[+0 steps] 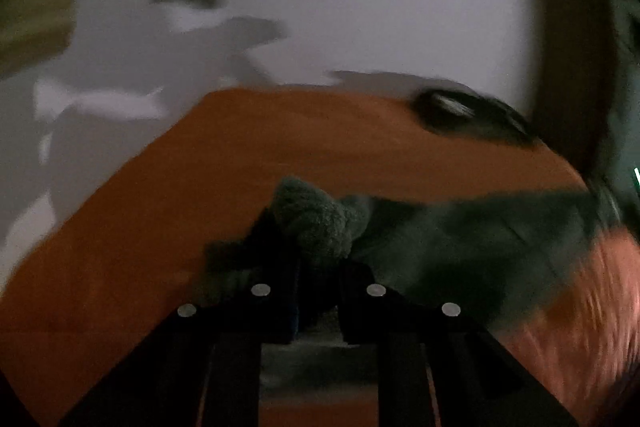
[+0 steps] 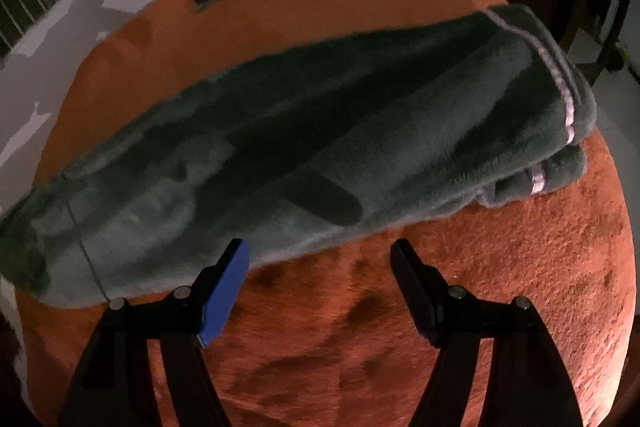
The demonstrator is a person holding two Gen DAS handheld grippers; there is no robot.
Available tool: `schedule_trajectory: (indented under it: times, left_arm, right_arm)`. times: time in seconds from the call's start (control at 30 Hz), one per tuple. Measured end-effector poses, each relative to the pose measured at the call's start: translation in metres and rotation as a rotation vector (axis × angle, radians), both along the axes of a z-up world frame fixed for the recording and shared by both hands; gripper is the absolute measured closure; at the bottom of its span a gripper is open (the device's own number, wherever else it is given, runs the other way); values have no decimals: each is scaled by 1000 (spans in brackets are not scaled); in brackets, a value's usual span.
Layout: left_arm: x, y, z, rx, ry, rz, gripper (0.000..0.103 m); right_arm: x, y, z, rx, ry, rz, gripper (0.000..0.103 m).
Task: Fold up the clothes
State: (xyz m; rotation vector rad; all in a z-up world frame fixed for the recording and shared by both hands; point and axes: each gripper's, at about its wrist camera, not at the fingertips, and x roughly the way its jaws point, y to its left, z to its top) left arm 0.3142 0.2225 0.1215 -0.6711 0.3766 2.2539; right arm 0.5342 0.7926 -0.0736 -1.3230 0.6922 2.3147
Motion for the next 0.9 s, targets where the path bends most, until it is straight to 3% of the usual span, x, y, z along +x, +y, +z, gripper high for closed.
schedule_trajectory:
  times: [0.03, 0.13, 0.17, 0.3, 0.4, 0.47, 0.53, 0.6, 0.73, 0.8, 0.87, 0.9]
  left_arm:
    - [14, 4, -9, -26, -23, -32, 87]
    - [35, 4, -35, -64, -110, -71, 87]
    - [48, 0, -37, -63, -132, -65, 86]
    - [25, -21, -42, -16, -199, 33, 81]
    - [27, -41, -35, -16, -228, 39, 76]
    - [25, -53, -30, -28, -239, 19, 59]
    - [22, -68, -21, -52, -218, -12, 55]
    - [10, -93, -18, -88, -179, 8, 53]
    - [-51, -130, -20, -103, -262, 135, 52]
    - [-86, -125, -17, -114, -295, 153, 51]
    - [-119, -111, -14, -142, -302, 153, 50]
    - [-136, -99, -13, -146, -314, 123, 50]
  right_arm:
    - [-5, -5, 8, 0, 22, 9, 31]
    - [-48, -46, 36, 41, 99, 200, 31]
    - [-71, -73, 44, 46, 109, 324, 31]
    - [-156, -206, 68, 71, 141, 839, 31]
    - [-202, -306, 77, 69, 147, 1099, 31]
    - [-213, -369, 81, 67, 177, 1246, 31]
    - [-210, -423, 83, 110, 250, 1384, 31]
    - [-191, -477, 76, 232, 328, 1529, 31]
    - [-168, -532, 41, 548, 367, 1568, 31]
    - [-159, -537, 26, 567, 377, 1496, 31]
    - [-156, -537, 19, 524, 404, 1451, 31]
    - [-151, -540, 16, 561, 419, 1466, 31]
